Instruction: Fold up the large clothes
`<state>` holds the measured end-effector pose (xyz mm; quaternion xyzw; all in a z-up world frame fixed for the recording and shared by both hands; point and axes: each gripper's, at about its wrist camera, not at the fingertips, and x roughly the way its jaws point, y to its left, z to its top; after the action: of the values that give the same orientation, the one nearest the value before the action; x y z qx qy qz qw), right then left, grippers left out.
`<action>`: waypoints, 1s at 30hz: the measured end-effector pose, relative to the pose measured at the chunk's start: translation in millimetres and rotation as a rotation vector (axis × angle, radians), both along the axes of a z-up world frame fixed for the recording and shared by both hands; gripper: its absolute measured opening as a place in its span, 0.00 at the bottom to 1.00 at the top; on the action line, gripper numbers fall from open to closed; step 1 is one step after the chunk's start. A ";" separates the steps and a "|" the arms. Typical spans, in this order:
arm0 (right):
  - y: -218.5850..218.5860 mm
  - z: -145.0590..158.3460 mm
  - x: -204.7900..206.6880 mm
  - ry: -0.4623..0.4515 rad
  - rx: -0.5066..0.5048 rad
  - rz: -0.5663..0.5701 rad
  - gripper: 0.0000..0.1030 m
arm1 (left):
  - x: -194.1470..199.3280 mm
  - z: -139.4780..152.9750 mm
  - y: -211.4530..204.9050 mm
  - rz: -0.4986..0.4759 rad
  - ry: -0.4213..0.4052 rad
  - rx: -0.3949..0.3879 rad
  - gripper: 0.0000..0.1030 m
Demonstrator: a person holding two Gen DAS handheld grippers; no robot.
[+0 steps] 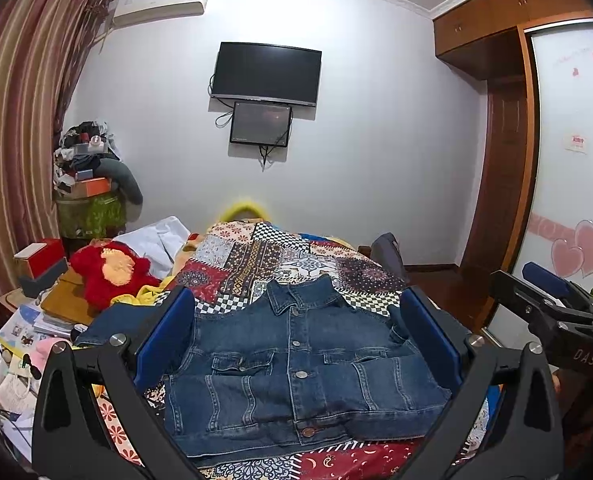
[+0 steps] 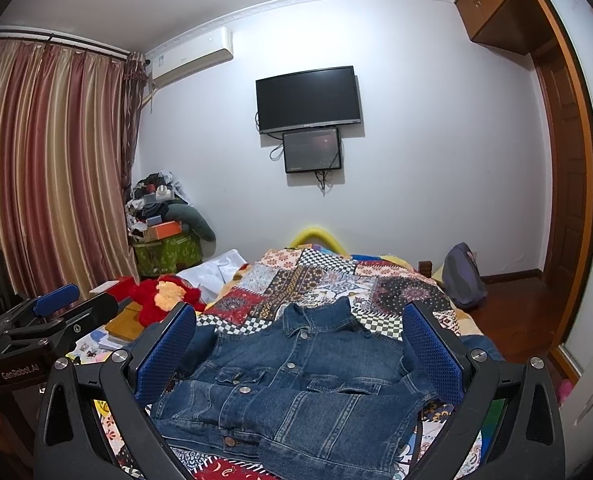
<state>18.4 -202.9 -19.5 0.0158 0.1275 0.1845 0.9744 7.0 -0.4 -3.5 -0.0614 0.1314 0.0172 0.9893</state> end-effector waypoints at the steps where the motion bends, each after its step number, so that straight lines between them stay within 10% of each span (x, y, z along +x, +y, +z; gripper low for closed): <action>1: 0.3 -0.2 0.7 0.002 -0.001 0.001 1.00 | 0.7 -0.7 0.8 0.001 0.003 -0.002 1.00; 30: 93.1 -40.9 145.5 0.195 -0.103 0.069 1.00 | 115.6 -71.7 133.1 0.257 0.157 -0.133 1.00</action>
<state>163.9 -109.9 -60.4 -0.0208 0.2313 0.2086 0.9500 122.6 132.7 -75.2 -0.1415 0.2003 0.1397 0.9593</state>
